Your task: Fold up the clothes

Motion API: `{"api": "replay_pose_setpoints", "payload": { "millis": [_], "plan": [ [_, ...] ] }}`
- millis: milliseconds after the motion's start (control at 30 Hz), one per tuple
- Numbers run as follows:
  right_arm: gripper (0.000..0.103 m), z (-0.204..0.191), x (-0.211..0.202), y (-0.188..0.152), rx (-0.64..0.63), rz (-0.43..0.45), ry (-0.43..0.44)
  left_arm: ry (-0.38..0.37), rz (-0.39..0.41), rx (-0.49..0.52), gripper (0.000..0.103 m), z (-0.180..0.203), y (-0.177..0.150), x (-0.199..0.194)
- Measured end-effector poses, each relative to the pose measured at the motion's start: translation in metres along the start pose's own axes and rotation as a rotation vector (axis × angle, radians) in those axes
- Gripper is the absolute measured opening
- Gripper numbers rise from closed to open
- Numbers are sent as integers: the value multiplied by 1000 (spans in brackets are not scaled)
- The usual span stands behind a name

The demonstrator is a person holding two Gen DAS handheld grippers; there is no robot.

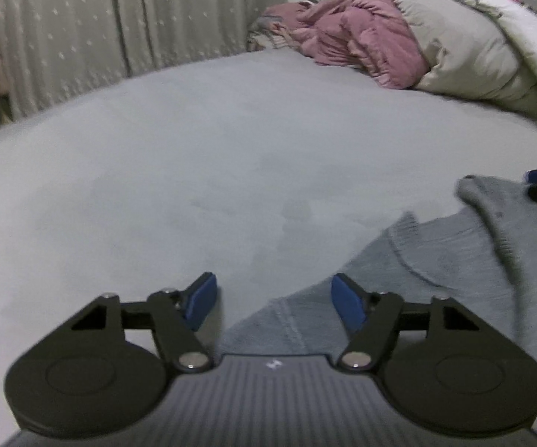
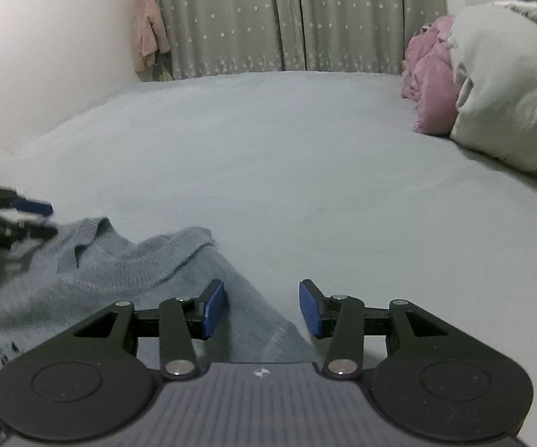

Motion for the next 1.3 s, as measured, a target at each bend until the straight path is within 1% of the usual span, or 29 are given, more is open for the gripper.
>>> {"api": "replay_pose_setpoints", "payload": {
  "millis": [33, 67, 100, 133, 167, 200, 233, 267, 300, 367, 400, 433, 500, 533, 567, 633, 667, 700, 767, 800, 867, 933, 1000, 1067, 1133, 1167, 1233, 1300],
  "plan": [
    [45, -2, 2, 0, 9, 0, 22, -29, -4, 10, 71, 2, -2, -2],
    [44, -5, 4, -1, 8, -7, 37, -40, -4, 23, 71, 5, -3, -2],
    [38, -8, 5, -3, -3, -16, 43, -47, -5, 33, 69, 8, -4, -2],
    [33, -11, 6, -4, -22, -23, 41, -56, -6, 45, 56, 12, -5, -2],
    [18, -15, 6, -5, -46, -30, 37, -73, -4, 49, 46, 15, -6, -4],
    [11, -20, 5, -5, -74, -33, 27, -91, -2, 45, 23, 18, -6, -6],
    [9, -25, 3, -6, -101, -24, 5, -99, 3, 39, 8, 21, -6, -8],
    [7, -32, -1, -6, -136, 1, -32, -100, 11, 31, 8, 22, -7, -10],
    [6, -40, -6, -7, -185, 33, -70, -85, 34, 25, 7, 23, -9, -13],
    [6, -60, -14, -13, -305, 82, -115, -41, 89, 23, 7, 25, -14, -19],
    [6, -71, -17, -17, -369, 95, -132, -9, 112, 8, 7, 23, -15, -21],
    [6, -82, -19, -22, -434, 99, -146, 49, 145, -32, 7, 18, -17, -25],
    [6, -105, -21, -35, -551, 78, -134, 155, 170, -105, 7, 9, -17, -29],
    [6, -115, -20, -43, -595, 46, -114, 189, 175, -142, 7, 3, -18, -31],
    [7, -123, -17, -52, -627, -2, -89, 211, 168, -172, 7, -1, -20, -31],
    [18, -137, -14, -67, -683, -87, -41, 225, 149, -195, 7, -6, -25, -31],
    [26, -140, -16, -68, -680, -95, -19, 228, 142, -192, 7, -6, -27, -31],
    [30, -141, -21, -66, -659, -86, 6, 228, 138, -190, 8, -5, -28, -30],
    [31, -143, -31, -61, -617, -70, 54, 231, 135, -184, 8, -3, -28, -31],
    [32, -142, -35, -58, -600, -61, 64, 232, 133, -183, 9, -3, -29, -31],
    [35, -136, -41, -49, -572, -42, 57, 233, 127, -181, 9, -2, -31, -30],
    [35, -132, -41, -42, -562, -53, 54, 229, 120, -182, 9, -3, -32, -29],
    [36, -124, -39, -38, -541, -69, 70, 229, 118, -183, 9, -2, -31, -28],
    [35, -118, -40, -31, -491, -59, 101, 228, 114, -181, 10, -4, -30, -28],
    [36, -106, -38, -15, -382, -25, 146, 227, 109, -177, 10, -5, -29, -26],
    [36, -103, -35, -11, -350, -27, 164, 227, 107, -176, 10, -4, -28, -26],
    [35, -101, -26, -13, -345, -73, 187, 228, 103, -174, 10, -5, -28, -25],
    [32, -106, -18, -21, -382, -134, 211, 229, 99, -174, 11, -5, -28, -25]
  ]
}}
Point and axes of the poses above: each gripper's, at about its wrist camera, not at the fingertips, and x roughly the way its jaws point, z to its right, y to its top, the point moved 5 cm from there along x, roughly the way its jaws point, and after that the axes turned 15 degrees about y, right-handed, at the moved point
